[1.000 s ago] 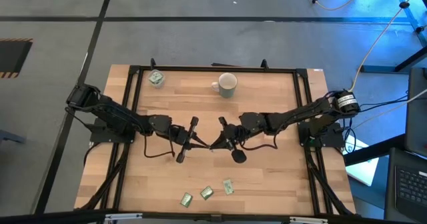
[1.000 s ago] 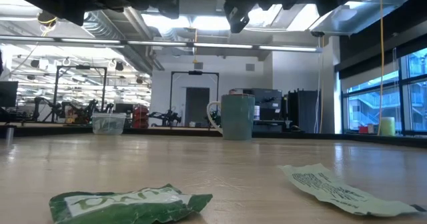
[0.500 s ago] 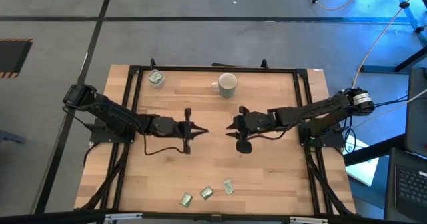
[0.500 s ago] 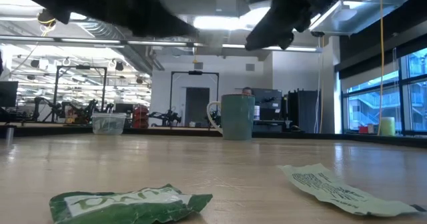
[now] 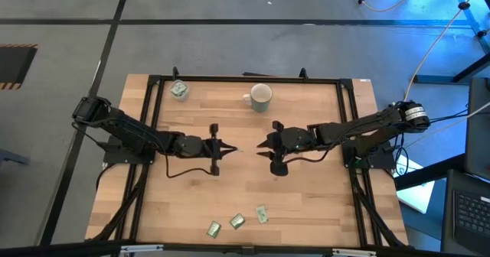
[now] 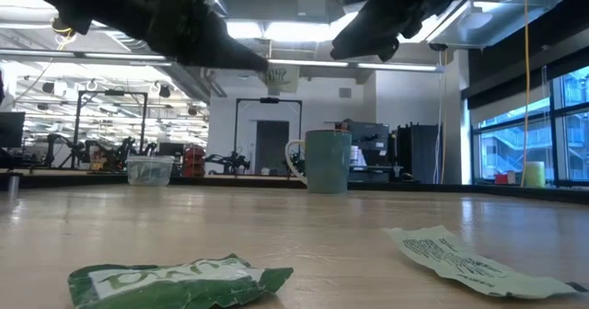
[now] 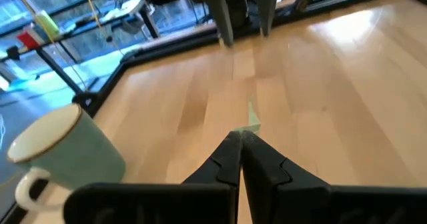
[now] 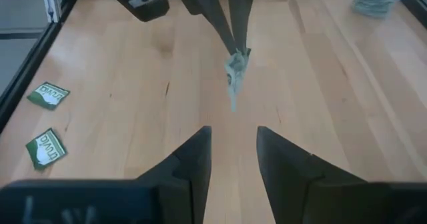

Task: Pick and place Stevia / Truvia into bins
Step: Put the stevia packet into the transparent bin

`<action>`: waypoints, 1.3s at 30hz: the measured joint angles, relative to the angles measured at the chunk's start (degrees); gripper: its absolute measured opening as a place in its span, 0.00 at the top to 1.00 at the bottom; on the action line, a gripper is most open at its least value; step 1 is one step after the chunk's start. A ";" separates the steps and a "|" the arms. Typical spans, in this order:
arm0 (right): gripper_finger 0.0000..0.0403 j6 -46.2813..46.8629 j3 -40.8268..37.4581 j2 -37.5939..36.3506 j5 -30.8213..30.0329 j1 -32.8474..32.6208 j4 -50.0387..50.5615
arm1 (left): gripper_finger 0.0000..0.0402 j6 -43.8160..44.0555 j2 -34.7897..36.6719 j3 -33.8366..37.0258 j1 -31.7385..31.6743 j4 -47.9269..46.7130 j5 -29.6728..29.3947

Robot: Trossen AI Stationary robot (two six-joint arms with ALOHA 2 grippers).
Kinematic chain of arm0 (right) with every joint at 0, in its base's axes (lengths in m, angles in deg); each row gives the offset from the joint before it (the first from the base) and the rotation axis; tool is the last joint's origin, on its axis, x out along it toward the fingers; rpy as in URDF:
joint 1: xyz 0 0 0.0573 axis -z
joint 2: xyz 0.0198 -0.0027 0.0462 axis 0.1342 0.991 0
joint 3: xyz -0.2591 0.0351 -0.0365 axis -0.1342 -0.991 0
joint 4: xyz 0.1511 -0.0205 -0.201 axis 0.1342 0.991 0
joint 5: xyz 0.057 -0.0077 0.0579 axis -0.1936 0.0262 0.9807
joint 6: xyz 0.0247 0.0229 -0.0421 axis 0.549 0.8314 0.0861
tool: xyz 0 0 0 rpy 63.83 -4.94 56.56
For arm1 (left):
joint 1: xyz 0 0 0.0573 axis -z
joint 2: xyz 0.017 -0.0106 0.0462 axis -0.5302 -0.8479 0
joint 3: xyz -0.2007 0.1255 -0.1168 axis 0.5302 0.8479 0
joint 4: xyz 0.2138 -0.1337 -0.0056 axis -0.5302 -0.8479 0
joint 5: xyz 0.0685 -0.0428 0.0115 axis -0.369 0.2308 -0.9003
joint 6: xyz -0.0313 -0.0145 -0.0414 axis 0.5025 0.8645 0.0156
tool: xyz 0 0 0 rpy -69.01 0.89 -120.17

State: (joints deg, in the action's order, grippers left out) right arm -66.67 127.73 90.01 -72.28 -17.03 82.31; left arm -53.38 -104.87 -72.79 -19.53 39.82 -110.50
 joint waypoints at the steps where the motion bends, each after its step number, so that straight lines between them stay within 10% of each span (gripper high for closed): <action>1: 0.70 0.00 0.00 0.00 0.00 0.00 0.00 | 0.99 0.47 0.00 0.01 0.00 -0.68 -0.16; 9: 0.70 -0.03 0.00 0.00 0.00 0.00 0.02 | 0.97 4.34 -0.02 0.04 -0.15 -2.71 -1.66; 18: 0.70 -0.19 0.00 0.00 0.02 0.00 0.13 | 0.99 13.92 1.80 -5.74 -4.54 -28.63 -27.25; 27: 0.70 -2.05 0.00 0.00 0.02 0.00 0.18 | 0.99 33.86 1.90 -14.74 -20.10 -69.17 -34.96; 39: 0.70 -4.83 -0.12 0.00 0.04 0.09 0.14 | 0.99 29.94 -0.91 -14.80 -41.84 -73.84 -34.48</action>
State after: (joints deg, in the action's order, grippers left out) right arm -71.50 127.62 90.01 -72.24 -16.94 82.45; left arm -23.44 -105.78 -87.59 -61.37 -34.02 -144.98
